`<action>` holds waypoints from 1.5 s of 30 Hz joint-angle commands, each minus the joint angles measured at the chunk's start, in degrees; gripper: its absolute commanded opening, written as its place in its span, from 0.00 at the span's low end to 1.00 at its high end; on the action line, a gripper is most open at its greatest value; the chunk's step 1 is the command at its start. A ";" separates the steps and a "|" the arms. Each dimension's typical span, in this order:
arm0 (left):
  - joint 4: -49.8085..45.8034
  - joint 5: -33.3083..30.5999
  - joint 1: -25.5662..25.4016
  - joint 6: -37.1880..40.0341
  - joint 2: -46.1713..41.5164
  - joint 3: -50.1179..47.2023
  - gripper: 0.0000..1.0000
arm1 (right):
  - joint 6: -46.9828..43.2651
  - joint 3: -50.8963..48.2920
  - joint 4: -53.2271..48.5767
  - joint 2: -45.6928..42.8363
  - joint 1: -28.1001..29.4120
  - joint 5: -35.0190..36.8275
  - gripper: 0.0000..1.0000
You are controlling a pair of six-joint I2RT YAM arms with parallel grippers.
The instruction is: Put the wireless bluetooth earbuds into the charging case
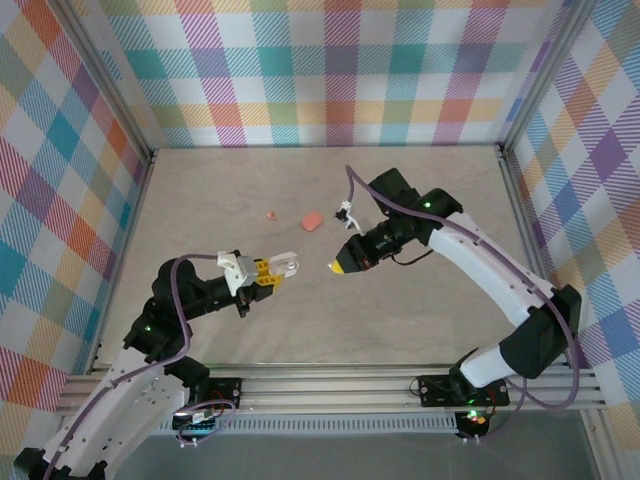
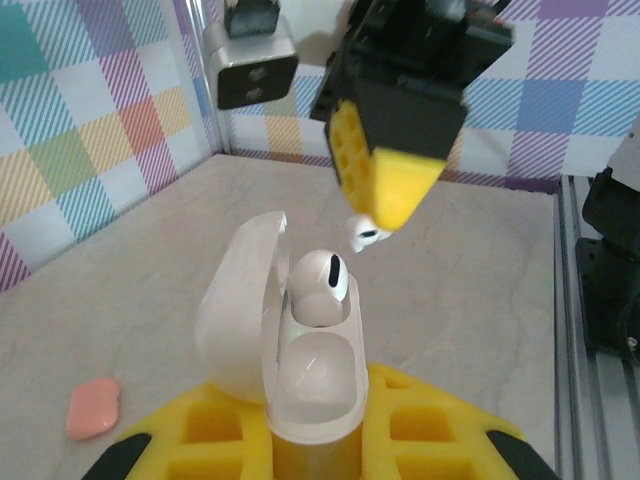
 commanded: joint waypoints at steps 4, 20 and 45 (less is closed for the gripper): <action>10.67 2.06 0.20 0.73 4.05 -0.73 0.00 | 11.44 0.86 5.75 -4.42 1.47 -5.22 0.00; 11.68 6.39 -1.51 1.15 9.30 1.63 0.00 | 17.97 7.40 15.66 -0.51 8.42 -8.88 0.00; 10.58 3.10 -2.04 -1.20 9.10 2.88 0.00 | 20.17 7.27 16.73 4.57 12.82 5.62 0.00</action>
